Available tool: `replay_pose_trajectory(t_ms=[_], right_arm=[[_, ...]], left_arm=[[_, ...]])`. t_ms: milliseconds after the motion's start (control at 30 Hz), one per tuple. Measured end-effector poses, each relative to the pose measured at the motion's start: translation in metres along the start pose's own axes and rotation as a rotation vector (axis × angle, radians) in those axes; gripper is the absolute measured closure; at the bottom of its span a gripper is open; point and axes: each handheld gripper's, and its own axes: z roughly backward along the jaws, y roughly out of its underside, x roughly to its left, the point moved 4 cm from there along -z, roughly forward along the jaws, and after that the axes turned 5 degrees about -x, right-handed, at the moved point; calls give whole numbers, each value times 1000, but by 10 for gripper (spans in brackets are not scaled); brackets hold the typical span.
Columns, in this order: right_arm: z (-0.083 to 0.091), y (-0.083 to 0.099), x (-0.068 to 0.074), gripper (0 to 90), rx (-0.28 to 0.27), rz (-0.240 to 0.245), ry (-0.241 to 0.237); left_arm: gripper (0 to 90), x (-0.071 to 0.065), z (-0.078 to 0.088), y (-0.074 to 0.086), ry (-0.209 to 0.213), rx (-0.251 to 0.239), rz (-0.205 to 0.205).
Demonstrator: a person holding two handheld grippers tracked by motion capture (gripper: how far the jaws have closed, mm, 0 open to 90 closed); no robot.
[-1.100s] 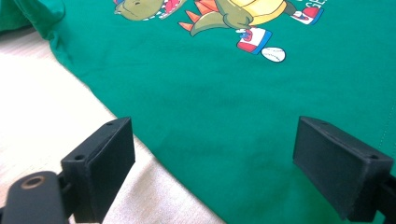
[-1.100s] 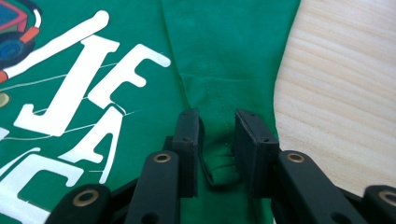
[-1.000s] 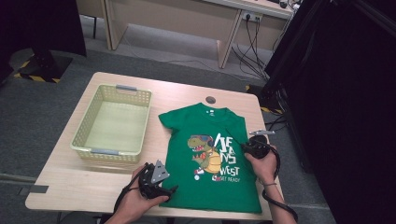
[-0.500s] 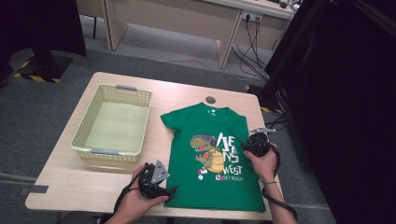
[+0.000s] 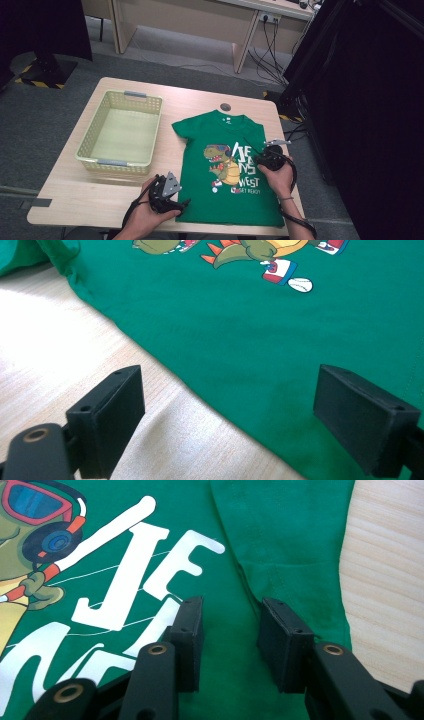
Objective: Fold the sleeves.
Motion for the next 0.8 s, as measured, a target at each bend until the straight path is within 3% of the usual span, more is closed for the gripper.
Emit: replay_pose_trajectory(t_ms=[367, 567, 800], right_arm=[[3, -3, -8, 585, -2, -12, 12], [12, -13, -3, 548, -50, -11, 4], [11, -15, 3, 524, -51, -9, -3]], left_arm=[[122, 1, 0, 0, 3, 2, 7], [122, 1, 0, 0, -1, 0, 4], [123, 1, 0, 0, -5, 0, 3]])
